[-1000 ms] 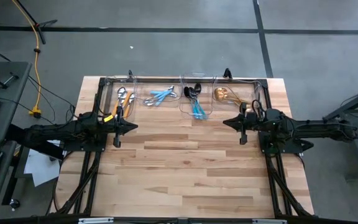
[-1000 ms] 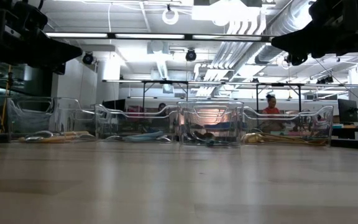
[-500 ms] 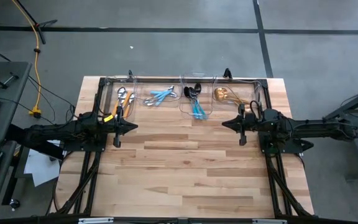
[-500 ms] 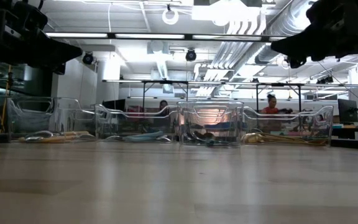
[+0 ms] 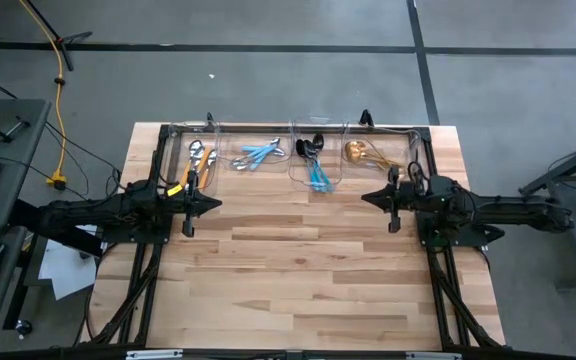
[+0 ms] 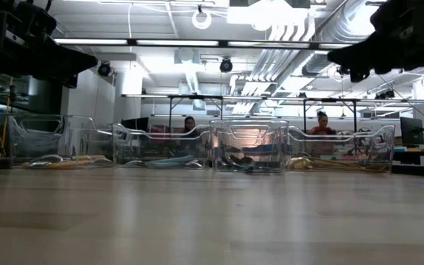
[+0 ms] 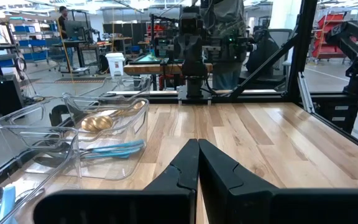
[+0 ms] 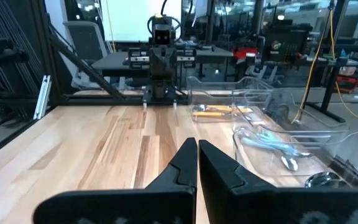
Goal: Sort silverware by color (type)
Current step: Return to Home Position
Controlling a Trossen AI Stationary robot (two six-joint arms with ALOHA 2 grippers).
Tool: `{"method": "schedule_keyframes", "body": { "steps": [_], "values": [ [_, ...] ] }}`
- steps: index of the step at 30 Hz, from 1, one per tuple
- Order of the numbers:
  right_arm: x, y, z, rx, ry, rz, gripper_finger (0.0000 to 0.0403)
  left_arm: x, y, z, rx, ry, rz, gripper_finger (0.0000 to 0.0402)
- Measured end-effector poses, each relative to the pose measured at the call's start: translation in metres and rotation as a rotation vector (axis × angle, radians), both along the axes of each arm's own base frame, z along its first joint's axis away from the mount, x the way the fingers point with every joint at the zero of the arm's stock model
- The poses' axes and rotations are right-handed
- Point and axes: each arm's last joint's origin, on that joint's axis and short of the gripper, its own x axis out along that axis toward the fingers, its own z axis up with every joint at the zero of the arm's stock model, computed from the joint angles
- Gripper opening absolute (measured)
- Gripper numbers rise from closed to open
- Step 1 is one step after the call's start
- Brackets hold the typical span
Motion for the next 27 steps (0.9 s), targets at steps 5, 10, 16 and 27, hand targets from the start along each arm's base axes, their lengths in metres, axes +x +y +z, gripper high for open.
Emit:
{"method": "schedule_keyframes", "body": {
  "steps": [5,10,16,27],
  "values": [
    [-0.002,-0.002,-0.017,0.003,-0.122,-0.019,0.0000,0.000,0.000,0.000,0.000,0.000,-0.001,0.0000],
    [-0.002,-0.001,-0.018,0.006,-0.095,0.002,0.0000,0.000,0.000,0.000,0.000,0.000,0.000,0.0000],
    [-0.002,-0.001,-0.027,0.055,-0.022,0.002,0.0000,0.000,0.000,0.000,0.000,0.000,0.000,0.0000],
    [-0.003,0.004,-0.041,0.098,0.117,-0.065,0.0000,0.000,0.000,0.000,0.000,0.000,0.000,0.0000]
  ]
}}
